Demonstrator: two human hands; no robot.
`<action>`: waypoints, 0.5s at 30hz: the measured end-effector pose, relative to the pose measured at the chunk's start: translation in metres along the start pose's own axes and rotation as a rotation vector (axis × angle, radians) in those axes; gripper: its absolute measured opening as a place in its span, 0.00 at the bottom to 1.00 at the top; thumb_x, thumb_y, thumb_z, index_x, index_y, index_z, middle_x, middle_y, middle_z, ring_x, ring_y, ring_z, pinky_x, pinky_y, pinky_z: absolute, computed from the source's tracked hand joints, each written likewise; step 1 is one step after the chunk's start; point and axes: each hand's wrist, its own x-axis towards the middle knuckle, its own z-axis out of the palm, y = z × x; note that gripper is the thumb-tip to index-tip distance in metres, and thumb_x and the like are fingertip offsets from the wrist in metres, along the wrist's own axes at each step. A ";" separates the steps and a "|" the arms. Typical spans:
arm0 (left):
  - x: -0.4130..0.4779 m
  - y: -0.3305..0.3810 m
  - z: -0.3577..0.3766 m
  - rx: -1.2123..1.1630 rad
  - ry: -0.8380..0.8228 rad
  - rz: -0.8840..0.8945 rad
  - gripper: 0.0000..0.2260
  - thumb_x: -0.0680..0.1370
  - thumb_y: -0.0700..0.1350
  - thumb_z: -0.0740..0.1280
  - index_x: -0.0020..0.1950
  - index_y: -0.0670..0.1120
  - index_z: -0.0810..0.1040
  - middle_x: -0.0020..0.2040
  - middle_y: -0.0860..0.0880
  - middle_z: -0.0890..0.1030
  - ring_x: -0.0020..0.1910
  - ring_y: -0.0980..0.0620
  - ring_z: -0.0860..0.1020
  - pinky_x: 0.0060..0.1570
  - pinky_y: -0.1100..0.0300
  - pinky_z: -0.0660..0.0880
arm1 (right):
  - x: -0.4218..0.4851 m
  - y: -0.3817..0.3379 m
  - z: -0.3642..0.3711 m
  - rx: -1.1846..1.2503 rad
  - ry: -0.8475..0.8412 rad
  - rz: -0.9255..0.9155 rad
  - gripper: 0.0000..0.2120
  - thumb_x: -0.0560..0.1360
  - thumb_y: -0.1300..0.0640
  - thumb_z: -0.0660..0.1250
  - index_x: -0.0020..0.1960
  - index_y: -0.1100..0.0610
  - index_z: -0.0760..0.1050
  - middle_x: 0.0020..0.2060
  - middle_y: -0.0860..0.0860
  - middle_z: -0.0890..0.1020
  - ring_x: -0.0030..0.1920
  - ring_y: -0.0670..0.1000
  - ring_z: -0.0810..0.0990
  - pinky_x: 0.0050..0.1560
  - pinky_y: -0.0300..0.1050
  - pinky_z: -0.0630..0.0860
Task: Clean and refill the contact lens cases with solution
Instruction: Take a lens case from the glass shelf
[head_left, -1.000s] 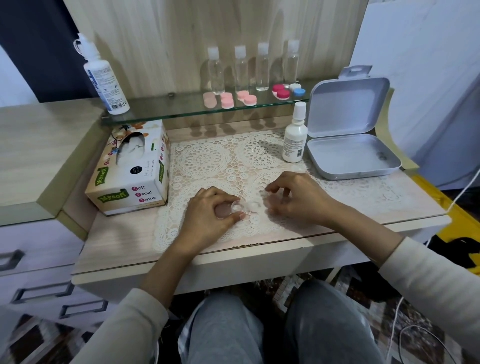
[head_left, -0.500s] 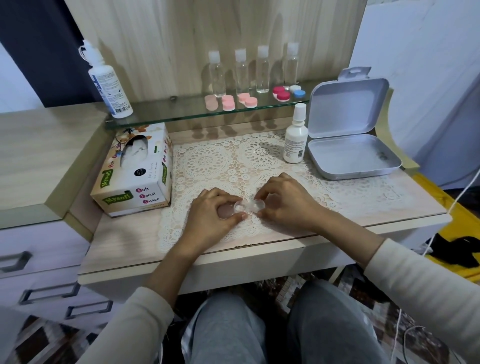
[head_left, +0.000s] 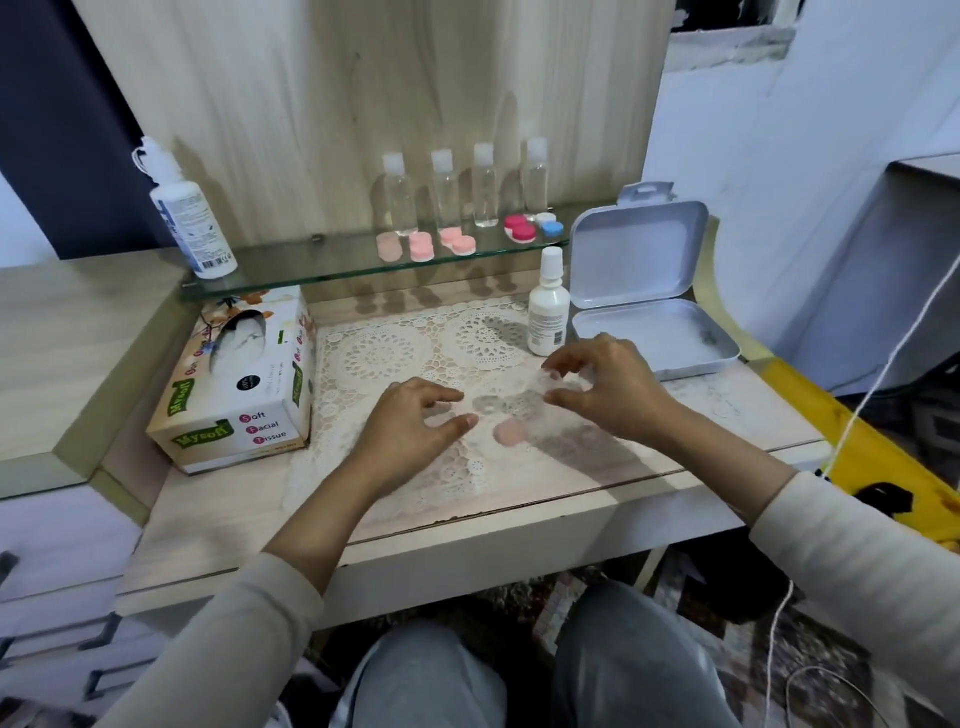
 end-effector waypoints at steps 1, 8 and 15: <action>0.004 0.005 0.006 0.007 0.000 0.009 0.17 0.73 0.54 0.68 0.59 0.49 0.78 0.59 0.50 0.75 0.57 0.56 0.72 0.56 0.62 0.69 | 0.001 0.004 -0.008 -0.022 0.025 0.007 0.13 0.69 0.56 0.74 0.52 0.56 0.80 0.41 0.47 0.79 0.45 0.48 0.72 0.42 0.39 0.61; 0.026 0.035 0.052 0.139 -0.086 0.140 0.23 0.76 0.56 0.63 0.68 0.48 0.70 0.69 0.50 0.68 0.68 0.52 0.62 0.68 0.58 0.58 | 0.016 0.048 -0.052 -0.187 0.174 0.002 0.11 0.69 0.57 0.73 0.50 0.59 0.80 0.43 0.51 0.82 0.45 0.50 0.72 0.43 0.40 0.63; 0.031 0.026 0.068 0.273 -0.094 0.176 0.24 0.77 0.60 0.58 0.70 0.50 0.68 0.71 0.54 0.65 0.70 0.54 0.59 0.69 0.58 0.55 | 0.036 0.079 -0.058 -0.521 0.315 -0.235 0.13 0.56 0.65 0.78 0.40 0.62 0.80 0.34 0.56 0.82 0.35 0.60 0.78 0.39 0.49 0.73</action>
